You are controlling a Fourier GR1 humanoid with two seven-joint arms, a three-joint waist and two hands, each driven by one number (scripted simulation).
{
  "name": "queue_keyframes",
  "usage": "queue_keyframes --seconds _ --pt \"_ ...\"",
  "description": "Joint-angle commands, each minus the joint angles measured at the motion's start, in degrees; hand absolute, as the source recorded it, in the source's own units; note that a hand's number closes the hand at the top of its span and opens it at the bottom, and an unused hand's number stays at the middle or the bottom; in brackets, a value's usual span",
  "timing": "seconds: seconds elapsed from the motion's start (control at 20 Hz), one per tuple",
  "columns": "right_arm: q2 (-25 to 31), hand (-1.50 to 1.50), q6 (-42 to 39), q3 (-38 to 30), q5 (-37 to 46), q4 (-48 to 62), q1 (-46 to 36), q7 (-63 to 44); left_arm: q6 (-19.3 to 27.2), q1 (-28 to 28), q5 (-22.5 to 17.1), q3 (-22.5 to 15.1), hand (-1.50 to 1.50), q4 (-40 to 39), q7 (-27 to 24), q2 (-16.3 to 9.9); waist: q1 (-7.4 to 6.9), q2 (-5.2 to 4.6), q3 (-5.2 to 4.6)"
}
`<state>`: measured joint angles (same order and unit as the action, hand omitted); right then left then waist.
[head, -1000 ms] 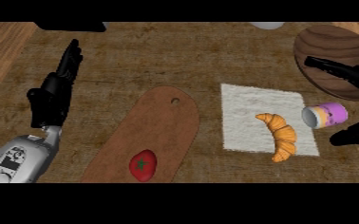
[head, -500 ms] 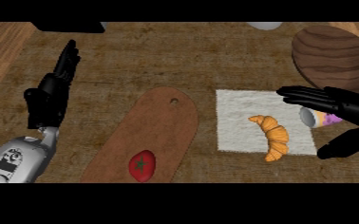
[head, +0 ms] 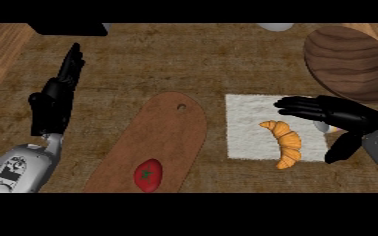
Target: Pick the croissant from the placemat and place it in the bowl
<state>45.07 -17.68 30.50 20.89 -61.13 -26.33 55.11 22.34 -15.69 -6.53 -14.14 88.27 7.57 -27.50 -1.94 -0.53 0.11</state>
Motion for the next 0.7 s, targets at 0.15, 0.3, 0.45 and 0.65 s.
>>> queue_keyframes --seconds 0.15,0.3,0.45,0.65 --pt "-4.95 -1.50 -6.96 2.53 1.41 7.92 -7.54 7.45 -1.81 0.16 0.03 2.28 0.00 0.88 1.17 -0.83 0.29 0.19 -0.06" --pt "-6.85 -1.50 -2.54 4.01 3.15 11.84 -5.89 10.84 -0.86 0.22 1.43 1.89 0.00 0.07 1.05 0.94 0.58 0.16 -0.04" --pt "-8.90 -1.50 -0.62 5.17 4.16 15.04 -6.24 11.78 -3.18 -1.79 0.06 4.25 0.00 -0.89 1.31 -0.26 0.70 0.08 -0.03" --pt "-8.71 1.50 6.38 6.05 6.83 12.28 -5.10 14.55 -1.85 2.55 2.40 2.30 0.00 1.88 -0.04 1.47 1.06 0.39 -0.04"
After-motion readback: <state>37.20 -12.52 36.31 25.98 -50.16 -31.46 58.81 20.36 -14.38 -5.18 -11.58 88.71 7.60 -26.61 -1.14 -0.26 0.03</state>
